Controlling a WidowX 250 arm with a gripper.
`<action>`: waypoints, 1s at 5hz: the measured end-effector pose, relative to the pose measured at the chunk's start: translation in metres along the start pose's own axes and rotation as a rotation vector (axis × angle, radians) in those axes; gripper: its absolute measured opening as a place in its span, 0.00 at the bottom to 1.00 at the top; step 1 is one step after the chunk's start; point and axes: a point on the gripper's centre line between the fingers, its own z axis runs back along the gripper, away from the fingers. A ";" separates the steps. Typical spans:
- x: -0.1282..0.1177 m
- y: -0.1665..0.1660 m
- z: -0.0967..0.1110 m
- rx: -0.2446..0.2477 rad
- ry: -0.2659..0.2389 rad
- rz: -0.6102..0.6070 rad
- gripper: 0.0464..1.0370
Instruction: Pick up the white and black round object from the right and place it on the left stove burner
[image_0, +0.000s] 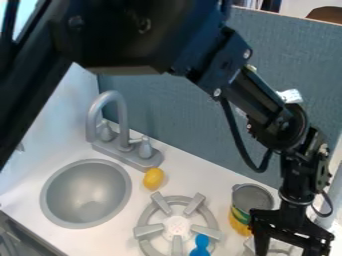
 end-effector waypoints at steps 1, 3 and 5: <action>-0.004 -0.007 -0.016 0.013 -0.005 0.035 0.96; 0.004 -0.013 -0.037 0.036 -0.002 0.084 0.91; -0.002 -0.008 -0.037 0.084 -0.013 0.077 0.69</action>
